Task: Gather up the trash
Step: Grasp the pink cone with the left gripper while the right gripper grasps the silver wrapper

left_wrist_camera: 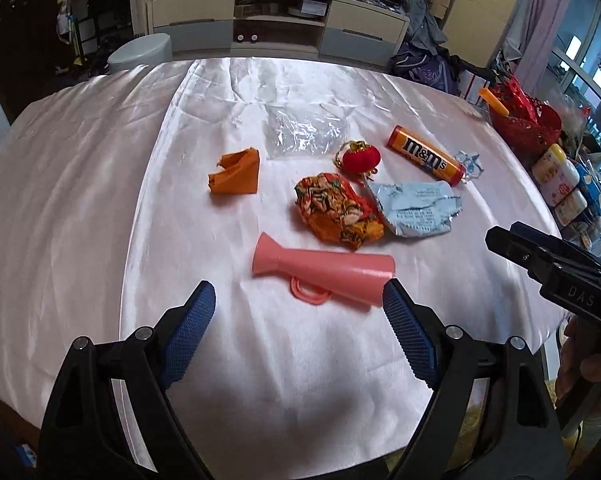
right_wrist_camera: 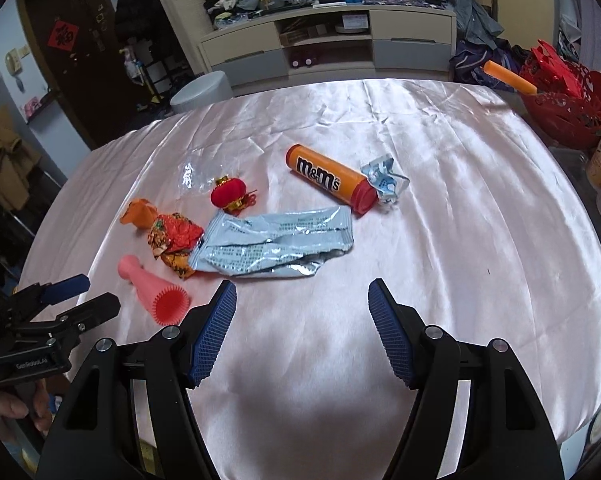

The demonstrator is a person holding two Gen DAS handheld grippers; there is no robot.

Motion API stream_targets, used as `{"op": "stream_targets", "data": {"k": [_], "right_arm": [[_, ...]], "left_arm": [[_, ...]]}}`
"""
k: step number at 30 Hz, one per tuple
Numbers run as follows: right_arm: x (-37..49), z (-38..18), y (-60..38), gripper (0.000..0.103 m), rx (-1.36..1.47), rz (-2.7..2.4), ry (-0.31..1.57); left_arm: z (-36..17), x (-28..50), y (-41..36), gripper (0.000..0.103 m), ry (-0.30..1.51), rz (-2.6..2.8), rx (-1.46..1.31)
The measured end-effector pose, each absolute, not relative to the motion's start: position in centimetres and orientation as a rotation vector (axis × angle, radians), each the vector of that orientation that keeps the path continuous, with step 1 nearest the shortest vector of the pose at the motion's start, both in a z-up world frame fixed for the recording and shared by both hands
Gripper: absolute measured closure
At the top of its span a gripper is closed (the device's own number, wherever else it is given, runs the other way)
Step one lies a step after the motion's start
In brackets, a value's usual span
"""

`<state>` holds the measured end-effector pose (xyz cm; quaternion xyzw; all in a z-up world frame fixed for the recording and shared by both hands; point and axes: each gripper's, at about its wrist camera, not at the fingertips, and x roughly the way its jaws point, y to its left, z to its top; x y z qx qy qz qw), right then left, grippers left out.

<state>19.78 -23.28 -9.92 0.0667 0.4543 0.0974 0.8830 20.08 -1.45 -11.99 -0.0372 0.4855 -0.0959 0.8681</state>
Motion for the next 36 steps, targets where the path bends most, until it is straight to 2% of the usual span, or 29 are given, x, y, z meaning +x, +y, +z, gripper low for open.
{"op": "stream_targets", "data": {"k": [4, 7, 18, 23, 26, 31, 33, 34, 36], "right_arm": [[21.7, -10.3, -22.7, 0.033, 0.134, 0.208, 0.954], [22.7, -10.7, -22.3, 0.033, 0.137, 0.217, 0.964], [25.9, -14.0, -22.3, 0.033, 0.16, 0.186, 1.038], [26.5, -14.1, -21.3, 0.035, 0.119, 0.204, 1.007], [26.9, -14.1, -20.9, 0.052, 0.102, 0.211, 0.993], [27.9, -14.2, -21.1, 0.091, 0.12, 0.221, 1.001], [28.0, -14.2, -21.1, 0.096, 0.115, 0.218, 0.998], [28.0, -14.2, -21.0, 0.101, 0.11, 0.216, 0.996], [27.8, -14.2, -20.8, 0.101, 0.098, 0.222, 0.992]], "left_arm": [[-12.3, 20.9, -2.4, 0.022, 1.025, -0.232, -0.05], [-13.0, 21.0, -3.1, 0.008, 1.036, -0.239, 0.021], [-14.7, 23.1, -3.4, 0.007, 1.058, -0.295, 0.031], [-16.0, 23.4, -4.0, 0.008, 1.09, -0.31, 0.058], [-16.4, 23.9, -4.1, 0.008, 1.073, -0.29, 0.066], [-16.4, 24.4, -4.0, 0.009, 1.065, -0.296, 0.049], [-16.3, 24.3, -3.9, 0.012, 1.06, -0.289, 0.056], [-16.2, 24.3, -3.8, 0.017, 1.057, -0.283, 0.062], [-16.2, 24.2, -3.6, 0.018, 1.056, -0.281, 0.063]]}}
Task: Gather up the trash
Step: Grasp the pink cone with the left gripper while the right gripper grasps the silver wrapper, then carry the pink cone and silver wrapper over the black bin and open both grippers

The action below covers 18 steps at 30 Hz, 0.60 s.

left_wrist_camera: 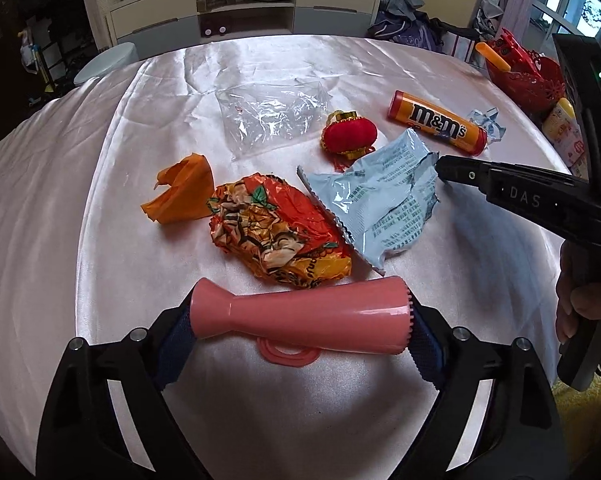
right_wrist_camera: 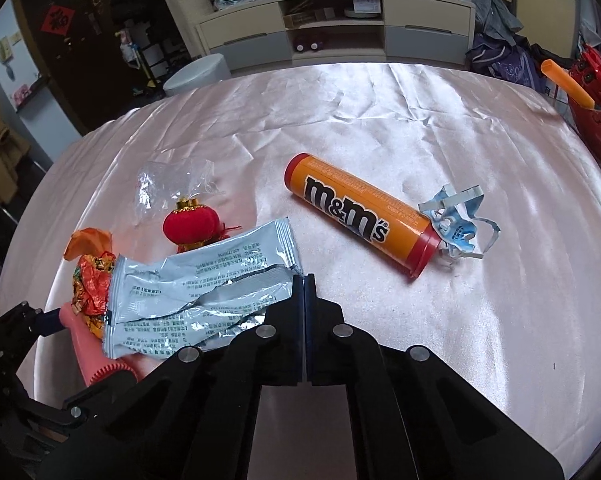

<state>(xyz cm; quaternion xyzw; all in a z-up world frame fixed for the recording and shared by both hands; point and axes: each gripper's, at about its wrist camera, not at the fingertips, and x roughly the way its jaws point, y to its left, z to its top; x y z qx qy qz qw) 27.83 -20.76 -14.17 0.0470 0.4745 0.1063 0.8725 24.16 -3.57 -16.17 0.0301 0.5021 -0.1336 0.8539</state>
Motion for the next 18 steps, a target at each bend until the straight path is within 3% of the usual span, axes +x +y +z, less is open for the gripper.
{"op": "stream_targets", "data": {"k": [6, 18], "right_arm": [[26.6, -13.5, -20.6, 0.102, 0.11, 0.247, 0.973], [21.3, -6.9, -21.3, 0.102, 0.104, 0.275, 0.847]], "left_arm": [[-15.7, 23.1, -2.6, 0.018, 1.049, -0.273, 0.024], [-12.1, 18.8, -0.9, 0.018, 0.983, -0.254, 0.008]]}}
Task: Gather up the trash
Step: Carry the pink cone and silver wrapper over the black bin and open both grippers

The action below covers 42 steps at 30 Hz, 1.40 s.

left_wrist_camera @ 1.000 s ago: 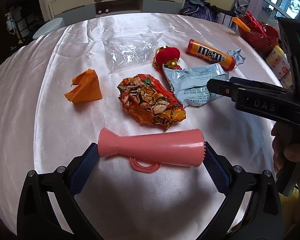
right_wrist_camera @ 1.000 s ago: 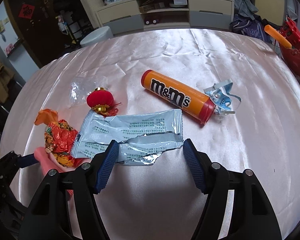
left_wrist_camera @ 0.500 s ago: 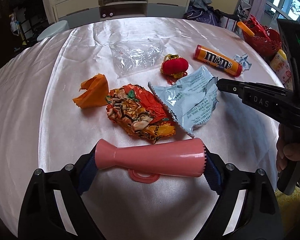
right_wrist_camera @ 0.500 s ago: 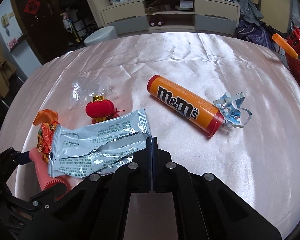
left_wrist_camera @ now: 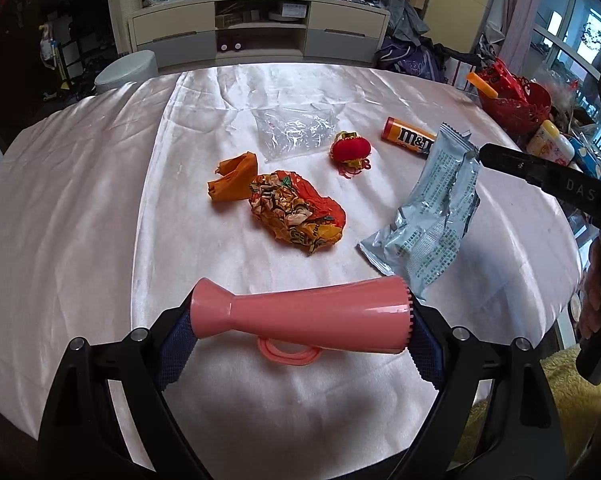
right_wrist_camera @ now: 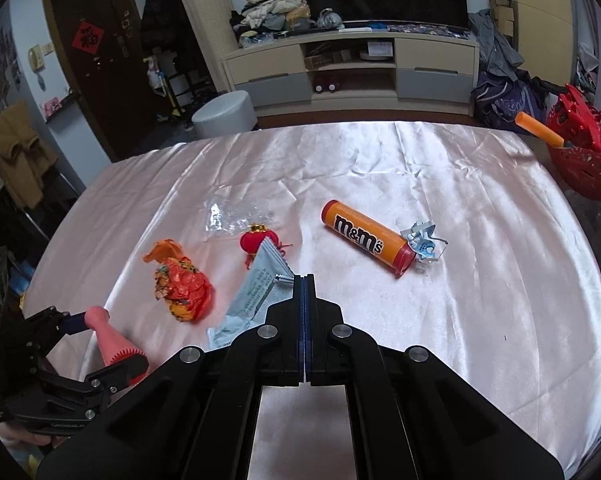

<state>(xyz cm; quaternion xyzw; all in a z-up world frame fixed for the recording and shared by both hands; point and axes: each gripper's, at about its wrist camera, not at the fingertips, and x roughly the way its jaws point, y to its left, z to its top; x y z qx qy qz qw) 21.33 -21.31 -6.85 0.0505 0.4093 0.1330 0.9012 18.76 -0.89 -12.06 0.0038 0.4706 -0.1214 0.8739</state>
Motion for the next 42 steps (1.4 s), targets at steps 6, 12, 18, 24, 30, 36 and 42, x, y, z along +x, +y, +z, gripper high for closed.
{"op": "stream_targets", "data": {"k": [6, 12, 18, 24, 30, 36, 42], "right_arm": [[18.6, -5.3, -21.1, 0.102, 0.087, 0.281, 0.819], [15.4, -4.0, -21.3, 0.102, 0.102, 0.301, 0.801], [10.8, -1.6, -20.9, 0.102, 0.084, 0.337, 0.761], [6.2, 0.1, -20.5, 0.102, 0.075, 0.372, 0.737], [2.1, -1.2, -19.6, 0.102, 0.065, 0.404, 0.785], [-0.2, -5.6, -18.5, 0.102, 0.069, 0.431, 0.904], [-1.1, -10.6, -16.9, 0.102, 0.056, 0.441, 1.018]], "left_arm": [[-11.4, 16.6, -0.4, 0.018, 0.971, -0.253, -0.001], [-10.5, 14.6, -0.2, 0.018, 0.96, -0.262, 0.007], [-8.6, 10.6, 0.3, 0.018, 0.93, -0.256, -0.001], [-7.0, 5.5, 0.3, 0.018, 0.902, -0.258, -0.004], [-7.7, 0.9, 0.1, 0.018, 0.925, -0.267, 0.006], [-10.7, -2.2, 0.3, 0.018, 1.0, -0.271, -0.026], [-14.7, -3.6, 0.4, 0.018, 1.095, -0.276, -0.059]]}}
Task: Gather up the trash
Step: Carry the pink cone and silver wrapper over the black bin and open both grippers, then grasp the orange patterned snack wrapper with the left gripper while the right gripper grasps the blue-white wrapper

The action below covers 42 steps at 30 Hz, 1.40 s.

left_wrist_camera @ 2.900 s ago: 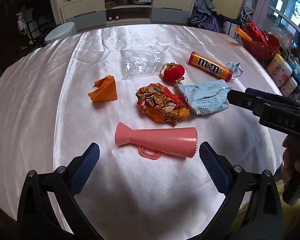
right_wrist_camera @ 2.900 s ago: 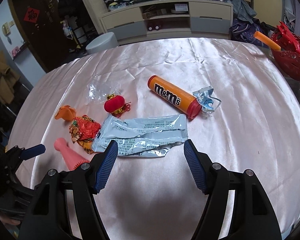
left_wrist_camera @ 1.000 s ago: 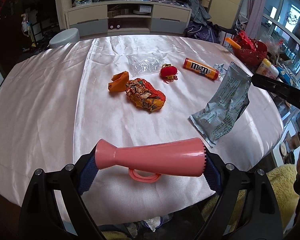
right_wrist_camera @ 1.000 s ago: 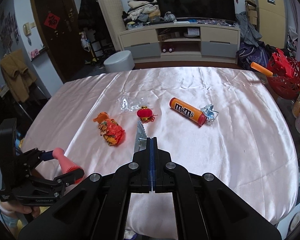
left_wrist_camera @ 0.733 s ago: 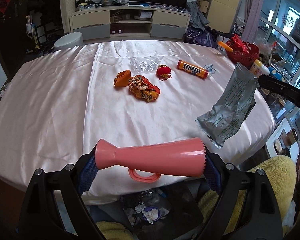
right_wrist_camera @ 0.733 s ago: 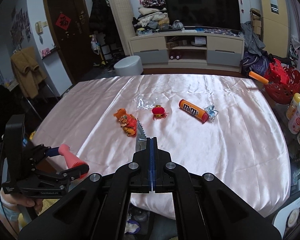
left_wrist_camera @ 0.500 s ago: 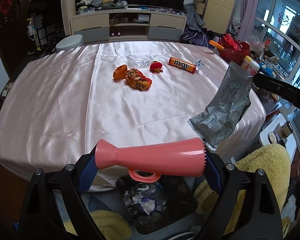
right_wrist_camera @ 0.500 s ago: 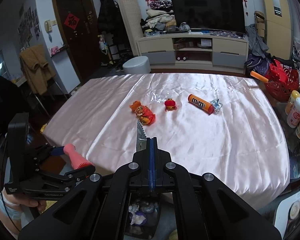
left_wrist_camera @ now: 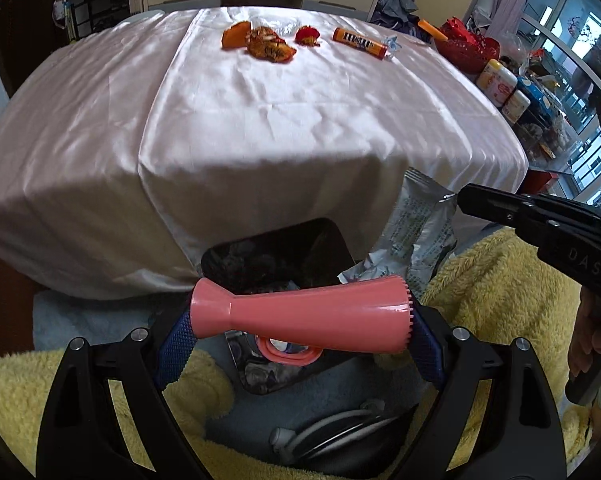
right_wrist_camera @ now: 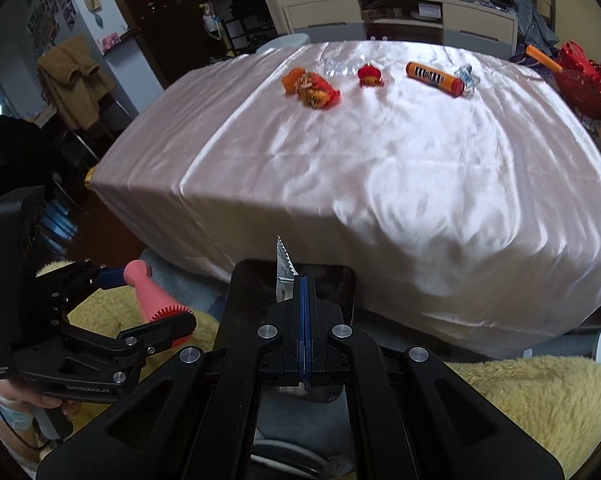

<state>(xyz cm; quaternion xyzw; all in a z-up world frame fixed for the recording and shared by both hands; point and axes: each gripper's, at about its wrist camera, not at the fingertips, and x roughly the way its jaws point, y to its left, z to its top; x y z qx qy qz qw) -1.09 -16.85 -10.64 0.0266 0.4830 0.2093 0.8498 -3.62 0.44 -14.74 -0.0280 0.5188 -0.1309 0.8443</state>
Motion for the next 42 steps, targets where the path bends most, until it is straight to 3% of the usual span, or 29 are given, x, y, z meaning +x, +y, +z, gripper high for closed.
{"op": "stream_targets", "data": {"k": [12, 22, 24, 25, 27, 29, 30, 31, 33, 39, 42], "right_arm": [[0.7, -18.3, -15.1, 0.102, 0.088, 0.427, 1.172], [1.8, -20.1, -14.6, 0.098, 0.103, 0.432, 1.205], [1.9, -20.2, -14.5, 0.097, 0.103, 0.432, 1.206], [2.1, -20.3, -14.6, 0.097, 0.105, 0.428, 1.209], [2.4, -20.5, -14.6, 0.096, 0.109, 0.418, 1.215], [2.7, -20.5, -14.7, 0.082, 0.118, 0.409, 1.219], [2.8, -20.5, -14.9, 0.057, 0.126, 0.408, 1.218], [2.9, -20.4, -15.1, 0.043, 0.135, 0.407, 1.214], [3.0, -20.0, -15.5, 0.043, 0.144, 0.398, 1.204], [4.0, -17.3, -17.6, 0.022, 0.15, 0.355, 1.152], [4.9, -15.4, -19.2, 0.019, 0.197, 0.348, 1.114]], "left_arm": [[-21.7, -3.2, 0.6, 0.018, 1.247, -0.265, -0.075], [-23.8, -2.0, 0.0, 0.018, 1.29, -0.262, -0.045], [-23.9, -1.9, 0.0, 0.014, 1.295, -0.256, -0.039], [-23.8, -1.8, 0.0, 0.007, 1.296, -0.253, -0.039], [-23.9, -1.7, 0.1, 0.008, 1.299, -0.257, -0.037], [-23.9, -1.5, 0.2, 0.008, 1.301, -0.256, -0.036], [-23.9, -1.4, 0.3, 0.008, 1.301, -0.254, -0.035], [-23.8, -1.4, 0.3, 0.008, 1.301, -0.251, -0.034], [-23.5, -1.2, 0.5, 0.008, 1.295, -0.248, -0.037], [-20.7, -0.5, 1.7, 0.008, 1.238, -0.232, -0.046], [-19.0, 0.6, 2.7, 0.008, 1.206, -0.218, -0.07]]}}
